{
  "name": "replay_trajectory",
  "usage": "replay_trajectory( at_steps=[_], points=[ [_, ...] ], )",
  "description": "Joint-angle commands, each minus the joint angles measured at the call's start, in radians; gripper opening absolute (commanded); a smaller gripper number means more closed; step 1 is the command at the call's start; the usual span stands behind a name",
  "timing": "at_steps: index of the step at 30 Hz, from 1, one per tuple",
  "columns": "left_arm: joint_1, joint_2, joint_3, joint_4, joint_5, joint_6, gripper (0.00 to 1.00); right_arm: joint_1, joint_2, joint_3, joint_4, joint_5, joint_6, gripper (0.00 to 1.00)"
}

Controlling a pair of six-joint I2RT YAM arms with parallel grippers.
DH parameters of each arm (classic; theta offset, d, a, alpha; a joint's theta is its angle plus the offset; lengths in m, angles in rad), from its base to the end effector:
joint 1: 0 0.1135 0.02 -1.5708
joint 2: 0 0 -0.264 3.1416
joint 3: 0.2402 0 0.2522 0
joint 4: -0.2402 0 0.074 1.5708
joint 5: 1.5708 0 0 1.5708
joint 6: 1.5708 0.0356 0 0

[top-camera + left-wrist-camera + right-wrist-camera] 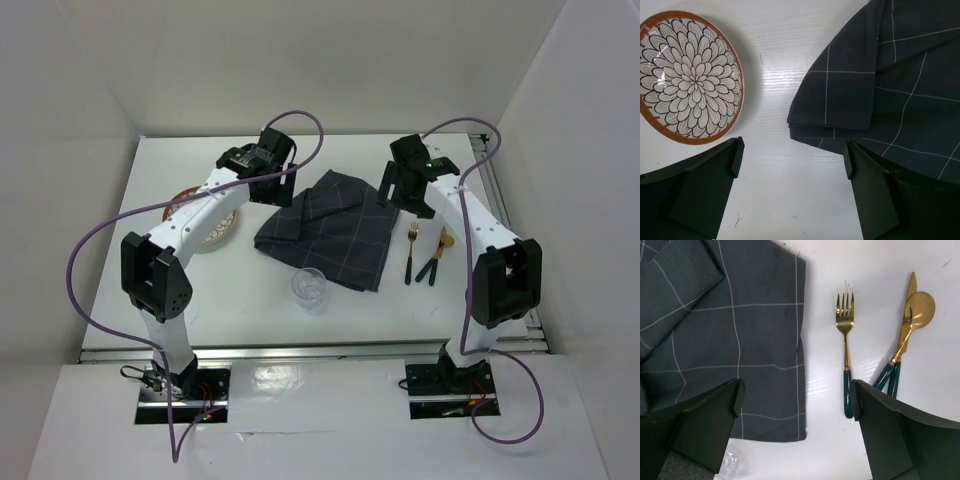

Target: Set the dinner table for one person

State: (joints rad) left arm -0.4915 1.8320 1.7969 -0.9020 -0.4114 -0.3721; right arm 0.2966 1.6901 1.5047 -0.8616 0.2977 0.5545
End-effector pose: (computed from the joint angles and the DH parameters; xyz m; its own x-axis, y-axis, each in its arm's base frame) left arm 0.3578 -0.1754 0.3340 -0.7432 0.0199 -0.6688 -0.0498 0.9951 0.0849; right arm 0.3447 0.0944 0.2959 -0.7773 0.2888 -0.5590 0.3178 0.9470 0.0474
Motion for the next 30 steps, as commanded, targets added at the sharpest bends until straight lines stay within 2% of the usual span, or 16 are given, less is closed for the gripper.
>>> replay_trajectory(
  at_steps=[1, 12, 17, 23, 30],
  points=[
    [0.001, -0.019, -0.002, -0.018, 0.016, -0.002, 1.00, 0.012, -0.084, -0.027, 0.035, -0.012, 0.007, 1.00],
    [-0.105, 0.223, 0.110, -0.084, 0.016, 0.007, 0.97, 0.000, -0.174, -0.133, 0.072, -0.049, -0.004, 1.00],
    [-0.105, 0.308, 0.145, -0.097, 0.025, -0.014, 0.97, -0.022, -0.213, -0.202, 0.136, -0.097, -0.013, 1.00],
    [-0.105, 0.441, 0.238, -0.113, -0.010, -0.024, 0.94, -0.031, -0.171, -0.205, 0.102, -0.098, -0.013, 1.00],
    [-0.105, 0.464, 0.222, -0.127, -0.021, -0.024, 0.94, -0.031, -0.162, -0.195, 0.102, -0.089, -0.013, 1.00]
  ],
)
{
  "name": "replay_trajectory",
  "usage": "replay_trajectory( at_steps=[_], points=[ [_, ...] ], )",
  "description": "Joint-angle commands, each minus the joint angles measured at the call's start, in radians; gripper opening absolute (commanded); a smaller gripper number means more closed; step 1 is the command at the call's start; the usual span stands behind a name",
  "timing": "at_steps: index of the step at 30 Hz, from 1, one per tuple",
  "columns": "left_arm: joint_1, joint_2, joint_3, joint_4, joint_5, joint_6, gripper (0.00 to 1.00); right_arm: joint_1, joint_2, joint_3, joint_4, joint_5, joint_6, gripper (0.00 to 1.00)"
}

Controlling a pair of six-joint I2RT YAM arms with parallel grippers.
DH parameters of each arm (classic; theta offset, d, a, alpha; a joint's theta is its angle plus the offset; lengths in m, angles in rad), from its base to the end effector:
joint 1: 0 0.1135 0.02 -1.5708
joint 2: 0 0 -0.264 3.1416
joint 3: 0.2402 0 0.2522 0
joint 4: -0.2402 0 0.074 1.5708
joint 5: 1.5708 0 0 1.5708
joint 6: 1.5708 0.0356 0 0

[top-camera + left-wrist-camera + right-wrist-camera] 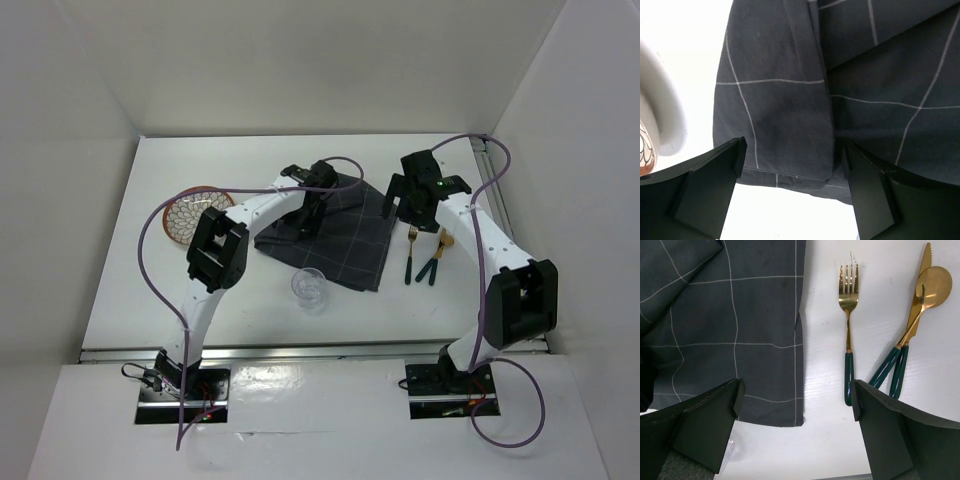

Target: Set the dinner table for one person

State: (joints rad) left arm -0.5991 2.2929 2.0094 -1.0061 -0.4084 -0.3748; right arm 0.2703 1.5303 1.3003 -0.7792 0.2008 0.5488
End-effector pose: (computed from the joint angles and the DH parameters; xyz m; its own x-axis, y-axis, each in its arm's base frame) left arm 0.4011 -0.2568 0.1982 -0.8945 0.2039 -0.3979 0.1065 0.9615 0.2535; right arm 0.3098 0.0785 0.2877 -0.7790 0.3146 -0.5424 0.2896 0.9477 0.1338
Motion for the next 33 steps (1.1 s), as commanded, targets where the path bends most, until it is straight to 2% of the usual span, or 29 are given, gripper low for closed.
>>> replay_trajectory(
  at_steps=[1, 8, 16, 22, 23, 28, 31, 33],
  points=[
    [0.002, 0.004, 0.000, -0.023, -0.042, -0.021, 0.94, -0.005, -0.002, 0.001, 0.020, 0.008, -0.007, 1.00],
    [0.002, 0.002, -0.032, -0.034, -0.095, -0.064, 0.84, -0.005, -0.002, -0.010, 0.011, 0.028, 0.003, 1.00],
    [0.002, 0.011, -0.041, -0.045, -0.095, -0.064, 0.82, -0.005, -0.033, -0.039, 0.001, 0.037, 0.013, 1.00],
    [0.002, 0.002, -0.032, -0.054, -0.115, -0.075, 0.66, -0.005, -0.052, -0.059, -0.008, 0.046, 0.013, 1.00],
    [0.012, -0.009, -0.023, -0.054, -0.106, -0.075, 0.61, -0.005, -0.052, -0.059, -0.008, 0.046, 0.013, 1.00],
    [0.031, -0.009, 0.000, -0.063, -0.092, -0.075, 0.55, -0.005, -0.052, -0.059, -0.008, 0.055, 0.013, 1.00],
    [0.032, -0.009, 0.009, -0.063, -0.070, -0.064, 0.48, -0.005, -0.061, -0.068, -0.008, -0.007, 0.013, 1.00],
    [0.032, -0.009, 0.009, -0.072, -0.059, -0.064, 0.48, -0.005, -0.061, -0.090, -0.008, -0.059, 0.029, 1.00]
  ],
)
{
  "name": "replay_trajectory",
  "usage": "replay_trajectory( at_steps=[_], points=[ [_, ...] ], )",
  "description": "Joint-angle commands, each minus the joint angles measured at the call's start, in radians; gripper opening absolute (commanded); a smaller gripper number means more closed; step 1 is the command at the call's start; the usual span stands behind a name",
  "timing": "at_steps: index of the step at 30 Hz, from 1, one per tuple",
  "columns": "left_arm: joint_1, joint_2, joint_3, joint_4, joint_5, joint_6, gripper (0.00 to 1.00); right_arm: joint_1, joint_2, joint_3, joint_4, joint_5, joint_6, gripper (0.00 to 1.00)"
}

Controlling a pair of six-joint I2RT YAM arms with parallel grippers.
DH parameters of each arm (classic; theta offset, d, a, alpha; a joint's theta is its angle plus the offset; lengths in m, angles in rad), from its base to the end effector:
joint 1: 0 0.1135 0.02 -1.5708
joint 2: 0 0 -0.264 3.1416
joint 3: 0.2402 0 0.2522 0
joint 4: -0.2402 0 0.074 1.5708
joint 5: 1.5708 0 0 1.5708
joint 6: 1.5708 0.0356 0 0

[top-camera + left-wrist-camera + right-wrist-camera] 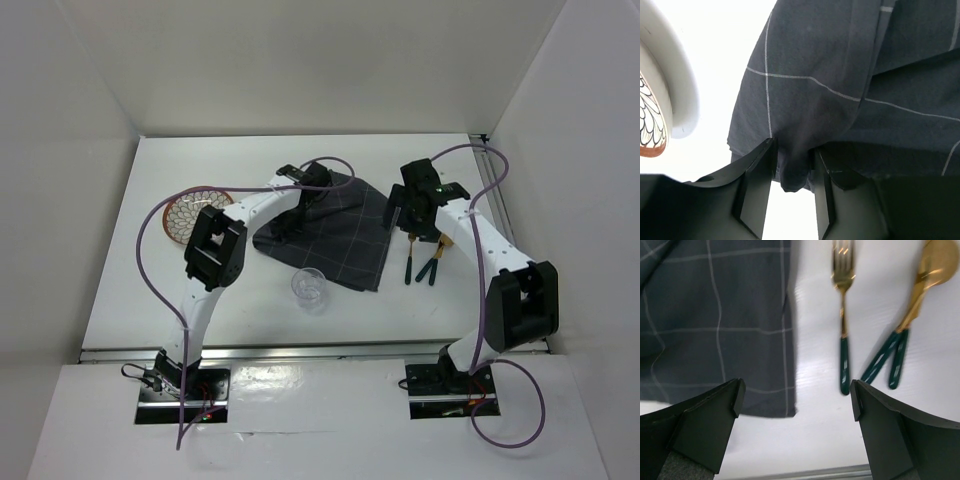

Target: Set the dinner table for one person

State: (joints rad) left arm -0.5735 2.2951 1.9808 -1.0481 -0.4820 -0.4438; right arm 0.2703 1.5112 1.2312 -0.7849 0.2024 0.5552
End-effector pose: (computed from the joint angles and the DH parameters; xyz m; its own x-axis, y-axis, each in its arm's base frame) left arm 0.4023 -0.2402 0.1893 -0.9141 0.1375 -0.3816 0.0086 0.9471 0.3207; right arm 0.2997 0.0756 0.2718 -0.8047 0.3128 -0.5045 0.3019 0.9474 0.1060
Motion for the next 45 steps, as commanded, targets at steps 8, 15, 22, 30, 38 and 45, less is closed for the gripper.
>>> replay_trajectory(
  at_steps=[8, 15, 22, 30, 38, 45],
  points=[
    [0.006, -0.011, 0.027, -0.030, 0.056, 0.014, 0.67, 0.038, -0.074, -0.216, 0.094, -0.288, 0.152, 1.00],
    [0.006, 0.009, 0.039, -0.039, 0.077, 0.014, 0.25, 0.138, -0.026, -0.274, 0.121, -0.297, 0.232, 1.00],
    [0.024, -0.014, 0.105, -0.070, 0.048, -0.004, 0.00, 0.202, 0.061, -0.305, 0.180, -0.296, 0.299, 0.99],
    [0.072, -0.077, 0.174, -0.092, 0.112, -0.004, 0.00, 0.230, 0.151, -0.277, 0.191, -0.251, 0.308, 0.96],
    [0.106, -0.102, 0.154, -0.061, 0.167, -0.013, 0.00, 0.230, 0.259, -0.204, 0.188, -0.221, 0.308, 0.88],
    [0.136, -0.120, 0.185, -0.061, 0.204, -0.022, 0.00, 0.230, 0.323, -0.159, 0.197, -0.209, 0.377, 0.43]
  ],
)
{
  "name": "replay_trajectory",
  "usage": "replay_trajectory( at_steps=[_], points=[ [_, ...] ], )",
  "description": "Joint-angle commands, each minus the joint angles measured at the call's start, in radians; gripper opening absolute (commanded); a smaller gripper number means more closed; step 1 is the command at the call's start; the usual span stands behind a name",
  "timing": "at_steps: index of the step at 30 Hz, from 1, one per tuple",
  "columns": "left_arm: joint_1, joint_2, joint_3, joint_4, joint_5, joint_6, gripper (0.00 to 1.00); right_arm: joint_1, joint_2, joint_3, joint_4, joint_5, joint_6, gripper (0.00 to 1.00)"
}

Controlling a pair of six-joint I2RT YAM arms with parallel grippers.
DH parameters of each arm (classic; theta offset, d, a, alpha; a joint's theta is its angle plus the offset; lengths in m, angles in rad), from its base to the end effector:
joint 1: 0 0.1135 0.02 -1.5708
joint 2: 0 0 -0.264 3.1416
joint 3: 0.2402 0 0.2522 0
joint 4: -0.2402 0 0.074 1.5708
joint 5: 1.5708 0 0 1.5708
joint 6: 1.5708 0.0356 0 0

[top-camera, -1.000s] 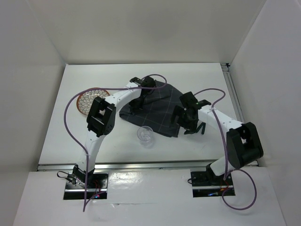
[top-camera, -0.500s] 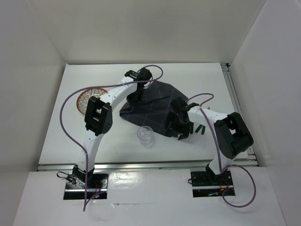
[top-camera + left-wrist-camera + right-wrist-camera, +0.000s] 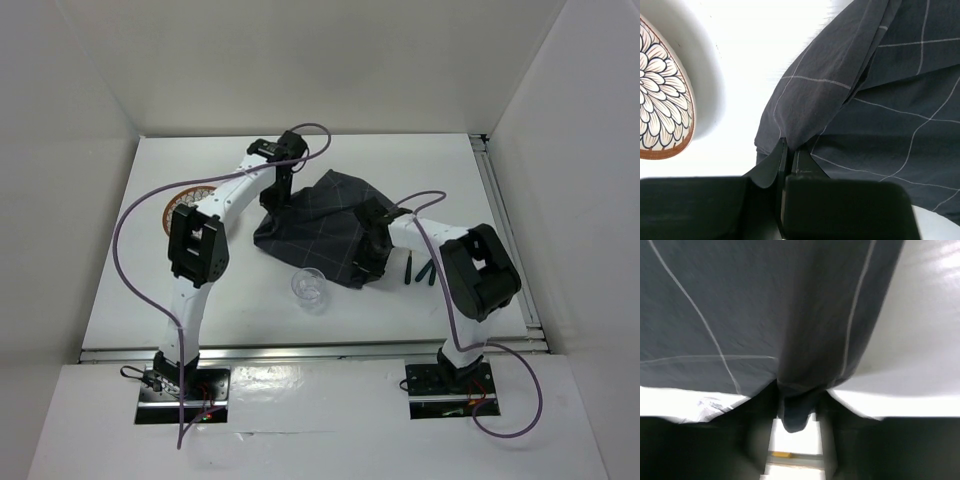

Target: Set the dinner table for one person

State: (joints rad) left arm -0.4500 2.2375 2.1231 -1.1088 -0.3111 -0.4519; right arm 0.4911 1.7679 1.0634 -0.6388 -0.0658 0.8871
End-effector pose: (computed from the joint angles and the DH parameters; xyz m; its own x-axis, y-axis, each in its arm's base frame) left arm 0.4281 -0.1947 0.2512 -0.9014 -0.0262 -0.4321 -0.0816 0.9906 0.1102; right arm 0.2828 0.1539 0.1528 -0.9176 0.3865 -0.0928 0.3605 0.9076 0.2153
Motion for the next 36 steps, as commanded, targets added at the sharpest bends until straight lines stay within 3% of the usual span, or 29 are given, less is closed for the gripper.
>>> replay_trajectory(
  at_steps=[1, 4, 6, 9, 13, 16, 21, 28, 36],
  points=[
    [0.023, -0.062, 0.057, 0.000, 0.043, -0.024, 0.00, 0.009, 0.077, 0.009, 0.041, 0.079, 0.056, 0.35],
    [0.054, -0.073, 0.096, -0.011, 0.092, -0.033, 0.00, 0.009, 0.077, 0.087, -0.002, 0.139, 0.056, 0.00],
    [0.079, -0.085, 0.110, -0.011, 0.133, -0.033, 0.00, -0.003, 0.077, 0.182, -0.062, 0.213, 0.017, 0.00],
    [0.158, -0.114, 0.124, 0.025, 0.303, -0.057, 0.00, -0.037, 0.055, 0.303, -0.116, 0.323, -0.069, 0.00],
    [0.267, -0.154, 0.158, 0.108, 0.603, -0.116, 0.00, -0.126, 0.031, 0.579, -0.134, 0.314, -0.233, 0.00],
    [0.332, -0.203, 0.158, 0.165, 0.742, -0.189, 0.00, -0.157, 0.021, 0.728, -0.147, 0.305, -0.278, 0.00],
    [0.381, -0.335, 0.068, 0.328, 0.823, -0.287, 0.00, -0.167, -0.053, 0.785, -0.147, 0.261, -0.321, 0.00],
    [0.433, -0.470, -0.064, 0.408, 0.868, -0.419, 0.00, -0.177, -0.162, 0.731, -0.156, 0.229, -0.321, 0.00],
    [0.473, -0.618, -0.221, 0.622, 0.964, -0.640, 0.00, -0.177, -0.196, 0.960, -0.203, 0.216, -0.361, 0.00]
  ],
)
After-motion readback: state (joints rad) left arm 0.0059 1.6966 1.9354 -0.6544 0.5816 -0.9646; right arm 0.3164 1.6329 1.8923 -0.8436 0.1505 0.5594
